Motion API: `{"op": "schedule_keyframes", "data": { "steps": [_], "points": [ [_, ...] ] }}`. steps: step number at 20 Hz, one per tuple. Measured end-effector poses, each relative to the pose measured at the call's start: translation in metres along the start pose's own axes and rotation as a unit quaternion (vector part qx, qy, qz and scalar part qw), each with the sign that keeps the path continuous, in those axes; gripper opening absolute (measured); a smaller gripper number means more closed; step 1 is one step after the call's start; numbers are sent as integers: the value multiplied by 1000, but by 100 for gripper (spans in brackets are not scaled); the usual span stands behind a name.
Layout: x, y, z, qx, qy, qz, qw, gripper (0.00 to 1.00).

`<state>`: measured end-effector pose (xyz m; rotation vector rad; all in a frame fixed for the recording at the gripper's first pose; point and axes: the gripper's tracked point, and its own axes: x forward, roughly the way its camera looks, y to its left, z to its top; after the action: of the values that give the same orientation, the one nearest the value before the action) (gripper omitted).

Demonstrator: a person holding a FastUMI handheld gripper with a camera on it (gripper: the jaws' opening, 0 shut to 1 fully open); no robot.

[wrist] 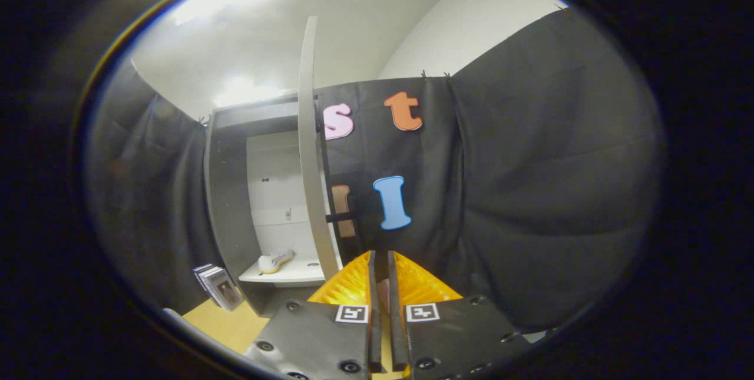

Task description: Open the shoe cabinet door, grab the shoes and put them into the shoe cabinet, then close the shoe cabinet door.

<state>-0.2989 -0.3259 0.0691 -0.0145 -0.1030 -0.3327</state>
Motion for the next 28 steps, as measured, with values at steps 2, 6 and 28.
{"op": "schedule_keyframes", "data": {
  "steps": [2,6,28],
  "points": [
    [-3,1,2,1,-4,2,1000,9],
    [-27,18,3,13,-11,25,1000,9],
    [-26,167,-255,-8,196,179,964,24]
  ]
}}
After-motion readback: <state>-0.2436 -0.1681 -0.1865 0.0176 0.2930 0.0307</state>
